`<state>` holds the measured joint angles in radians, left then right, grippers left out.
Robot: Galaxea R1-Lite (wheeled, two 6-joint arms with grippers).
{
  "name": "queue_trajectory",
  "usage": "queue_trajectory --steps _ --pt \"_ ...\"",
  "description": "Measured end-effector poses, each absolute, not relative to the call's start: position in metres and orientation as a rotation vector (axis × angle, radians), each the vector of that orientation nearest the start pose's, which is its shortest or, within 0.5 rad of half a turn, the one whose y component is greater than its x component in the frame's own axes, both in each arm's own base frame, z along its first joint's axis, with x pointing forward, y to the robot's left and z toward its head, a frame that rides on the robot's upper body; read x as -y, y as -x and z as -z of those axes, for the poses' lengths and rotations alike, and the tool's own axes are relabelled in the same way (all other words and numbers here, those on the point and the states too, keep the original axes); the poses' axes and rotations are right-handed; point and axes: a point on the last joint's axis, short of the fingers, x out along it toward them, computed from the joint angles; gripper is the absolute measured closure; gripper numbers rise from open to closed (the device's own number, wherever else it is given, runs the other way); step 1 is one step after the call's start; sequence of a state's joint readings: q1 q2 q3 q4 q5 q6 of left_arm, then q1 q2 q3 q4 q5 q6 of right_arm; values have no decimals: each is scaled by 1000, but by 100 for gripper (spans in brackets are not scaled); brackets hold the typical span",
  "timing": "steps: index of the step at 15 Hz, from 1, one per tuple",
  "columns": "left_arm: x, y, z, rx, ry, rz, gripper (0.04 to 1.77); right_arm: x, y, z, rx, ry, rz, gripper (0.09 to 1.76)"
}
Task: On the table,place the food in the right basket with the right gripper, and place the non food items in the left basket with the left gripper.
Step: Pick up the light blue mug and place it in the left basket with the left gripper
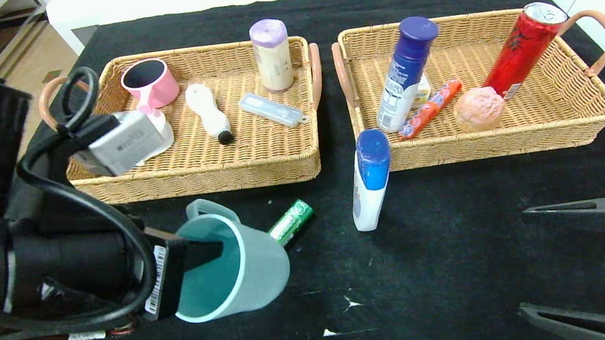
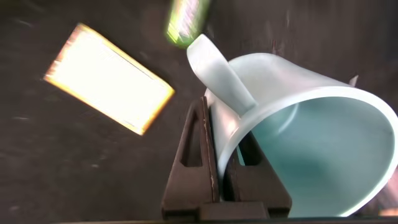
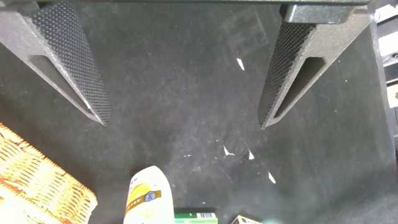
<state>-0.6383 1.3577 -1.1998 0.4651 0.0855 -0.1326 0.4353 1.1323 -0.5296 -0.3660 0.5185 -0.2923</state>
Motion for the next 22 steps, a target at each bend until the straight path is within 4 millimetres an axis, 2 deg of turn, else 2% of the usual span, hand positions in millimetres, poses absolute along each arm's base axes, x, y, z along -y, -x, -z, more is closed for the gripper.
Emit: queue_trajectory --steps 3,8,13,18,22 --pt "107 -170 -296 -504 -22 438 163 -76 -137 -211 -109 258 -978 14" --pt "94 -198 -314 -336 50 337 163 -76 -137 -211 -109 258 -977 14" --pt "100 -228 -328 -290 59 309 163 -77 -137 -210 -111 258 -980 14" --pt "109 -266 -345 -234 65 290 163 -76 -138 -211 -110 258 -977 14" --pt "115 -298 -344 -222 54 267 163 -76 -138 -211 -110 258 -975 14"
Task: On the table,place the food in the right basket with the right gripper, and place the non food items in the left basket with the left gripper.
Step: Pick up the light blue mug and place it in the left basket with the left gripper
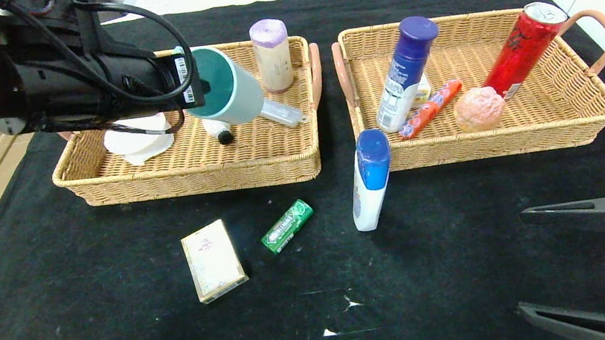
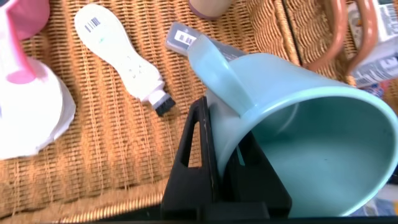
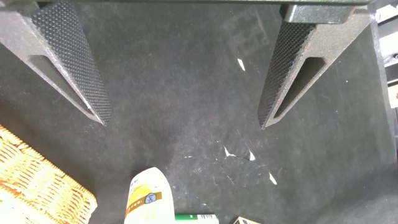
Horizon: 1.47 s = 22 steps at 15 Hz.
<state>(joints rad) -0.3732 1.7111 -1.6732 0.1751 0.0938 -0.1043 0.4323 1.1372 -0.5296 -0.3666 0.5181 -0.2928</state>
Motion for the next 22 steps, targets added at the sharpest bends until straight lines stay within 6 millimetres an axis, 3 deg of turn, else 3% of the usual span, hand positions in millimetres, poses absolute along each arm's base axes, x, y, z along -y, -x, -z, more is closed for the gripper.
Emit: queue_trajectory --steps 8,18,19,22 --pt "125 -345 -326 -214 0 199 163 -76 -138 -211 -108 258 -974 14" --pt "132 -361 -317 -223 -14 200 163 -75 -138 -212 -104 259 -971 14" --pt "132 -361 -317 -224 -14 200 157 -75 -138 -212 -103 258 -971 14" --pt "132 -360 -318 -223 -14 201 110 -75 -138 -213 -101 258 -971 14"
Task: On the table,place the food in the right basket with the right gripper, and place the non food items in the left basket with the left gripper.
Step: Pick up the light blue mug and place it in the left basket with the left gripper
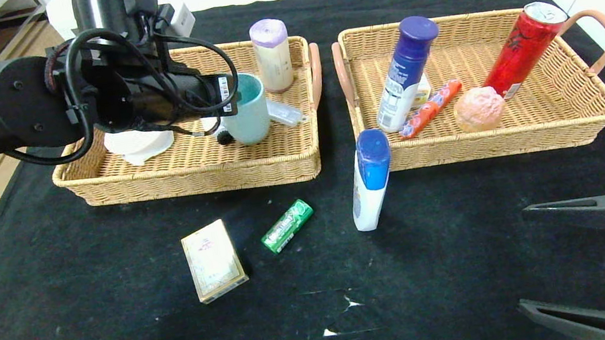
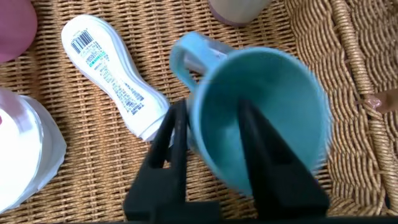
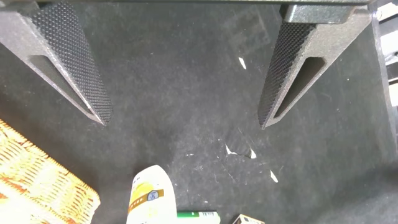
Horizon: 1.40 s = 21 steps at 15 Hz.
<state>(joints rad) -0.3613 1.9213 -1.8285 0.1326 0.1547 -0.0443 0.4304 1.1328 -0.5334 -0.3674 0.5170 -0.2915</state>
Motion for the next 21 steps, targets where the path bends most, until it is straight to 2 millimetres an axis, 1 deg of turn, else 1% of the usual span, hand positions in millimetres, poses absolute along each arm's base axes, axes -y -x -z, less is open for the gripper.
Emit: queue_trajectory --steps 1,4,7,11,15,17,19,21 --pt "132 -359 -318 -222 -13 200 98 -75 -138 -212 -101 258 -971 14" --pt "130 -354 -322 -221 -11 199 70 -75 -137 -212 -103 259 -972 14" --pt "125 -341 -327 -223 -12 197 50 -75 -137 -212 -102 261 -972 14" --pt "116 -318 -328 -243 -20 200 35 -75 -137 -212 -101 261 -974 14" --pt "109 -291 -324 -283 -57 221 25 -75 -137 -212 -101 261 -974 14" --pt "112 -274 -320 -299 -77 259 21 -75 -137 -211 -103 262 -975 14" --pt "119 -260 -317 -308 -90 303 18 -75 -136 -211 -100 263 -977 14" --pt "126 -250 -312 -323 -109 342 16 -75 -134 -212 -96 262 -980 14"
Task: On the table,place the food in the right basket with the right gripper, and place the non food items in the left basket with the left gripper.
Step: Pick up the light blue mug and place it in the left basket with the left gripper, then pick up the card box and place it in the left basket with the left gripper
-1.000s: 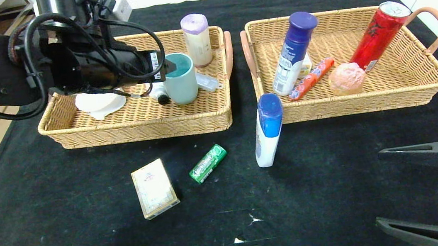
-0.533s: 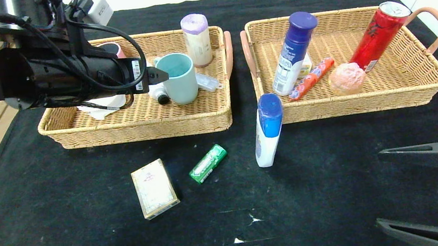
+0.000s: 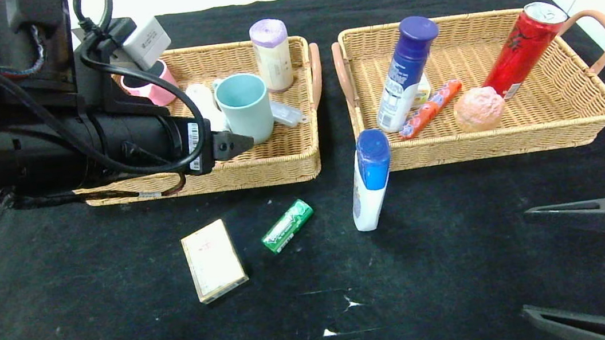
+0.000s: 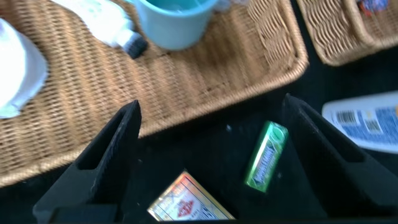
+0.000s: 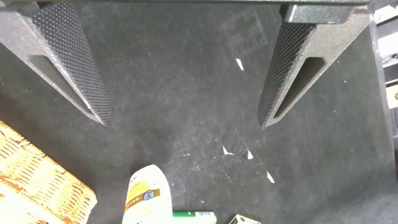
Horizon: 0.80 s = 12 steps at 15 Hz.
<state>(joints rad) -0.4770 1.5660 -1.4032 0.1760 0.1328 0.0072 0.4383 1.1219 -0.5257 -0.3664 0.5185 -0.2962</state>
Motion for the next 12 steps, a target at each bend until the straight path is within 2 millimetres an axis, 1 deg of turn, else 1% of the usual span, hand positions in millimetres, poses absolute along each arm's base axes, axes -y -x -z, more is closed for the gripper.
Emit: queue_trajectory --steps 2,5,7,9,12 --pt "134 -240 -304 -346 -134 385 15 -75 -134 -212 -94 262 -980 14" --pt "145 -222 -284 -399 -209 458 13 -75 -134 -212 -92 263 -981 14" --pt "150 -216 -272 -431 -254 485 12 -75 -134 -212 -93 263 -982 14" --pt "154 -217 -264 -450 -268 488 12 -75 -134 -212 -93 263 -981 14" --pt "160 -225 -253 -481 -292 458 11 -75 -134 -212 -94 263 -981 14"
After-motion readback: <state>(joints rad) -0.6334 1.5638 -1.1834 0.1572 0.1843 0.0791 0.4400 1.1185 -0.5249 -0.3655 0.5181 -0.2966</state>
